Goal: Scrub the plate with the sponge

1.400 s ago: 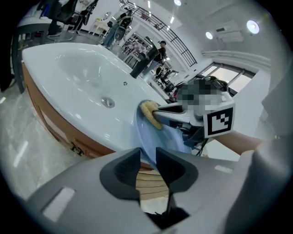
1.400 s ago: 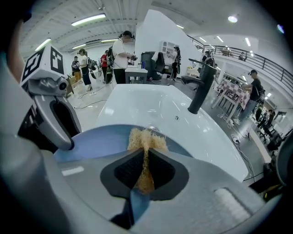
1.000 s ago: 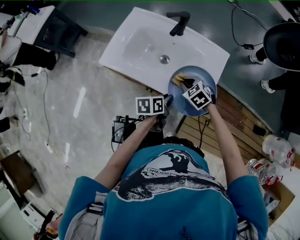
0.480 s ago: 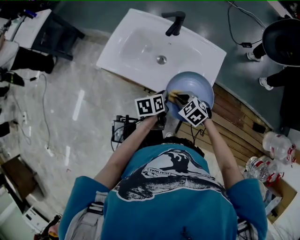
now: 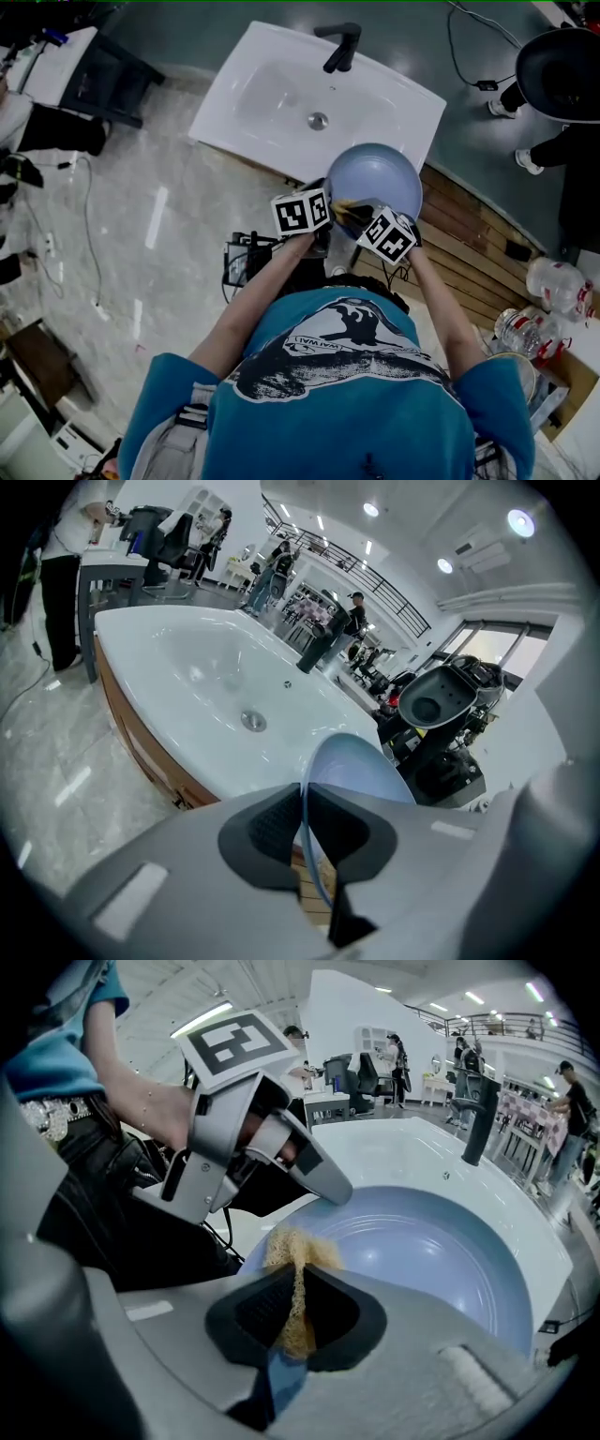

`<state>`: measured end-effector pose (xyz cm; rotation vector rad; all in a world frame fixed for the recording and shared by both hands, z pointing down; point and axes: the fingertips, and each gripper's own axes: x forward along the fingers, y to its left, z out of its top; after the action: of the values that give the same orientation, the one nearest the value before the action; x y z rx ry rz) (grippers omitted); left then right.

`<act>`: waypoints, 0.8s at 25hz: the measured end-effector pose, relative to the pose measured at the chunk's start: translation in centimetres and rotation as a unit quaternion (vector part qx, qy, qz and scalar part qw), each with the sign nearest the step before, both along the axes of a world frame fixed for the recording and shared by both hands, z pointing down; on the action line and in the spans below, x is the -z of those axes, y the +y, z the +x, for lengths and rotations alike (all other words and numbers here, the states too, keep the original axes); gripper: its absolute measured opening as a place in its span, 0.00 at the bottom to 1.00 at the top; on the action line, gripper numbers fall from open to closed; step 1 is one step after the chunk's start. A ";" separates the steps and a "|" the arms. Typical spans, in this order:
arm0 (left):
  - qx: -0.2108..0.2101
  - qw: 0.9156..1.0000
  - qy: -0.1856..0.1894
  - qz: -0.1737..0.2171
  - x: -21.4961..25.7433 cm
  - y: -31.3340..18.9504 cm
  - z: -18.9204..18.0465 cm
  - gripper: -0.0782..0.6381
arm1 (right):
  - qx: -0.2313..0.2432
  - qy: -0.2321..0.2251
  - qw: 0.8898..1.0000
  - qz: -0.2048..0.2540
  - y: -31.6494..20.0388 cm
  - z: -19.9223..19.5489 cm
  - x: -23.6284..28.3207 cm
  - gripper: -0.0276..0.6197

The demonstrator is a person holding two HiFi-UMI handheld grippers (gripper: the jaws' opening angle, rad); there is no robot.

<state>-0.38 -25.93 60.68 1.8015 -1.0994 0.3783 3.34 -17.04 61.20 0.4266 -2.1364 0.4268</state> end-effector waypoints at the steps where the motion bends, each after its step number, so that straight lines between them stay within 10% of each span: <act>1: -0.006 1.000 -0.004 0.002 0.0 0.0 0.0 0.16 | -0.011 -0.008 1.000 -0.005 -0.2 0.1 0.1 0.09; 20: -0.013 1.000 -0.008 0.007 0.1 -0.5 -0.5 0.16 | -0.139 0.088 0.981 0.098 -13.8 9.7 0.7 0.09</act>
<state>-0.91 -26.43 60.59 1.8296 -1.0926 0.4036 13.07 -30.89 60.48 0.8522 -1.9595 0.3215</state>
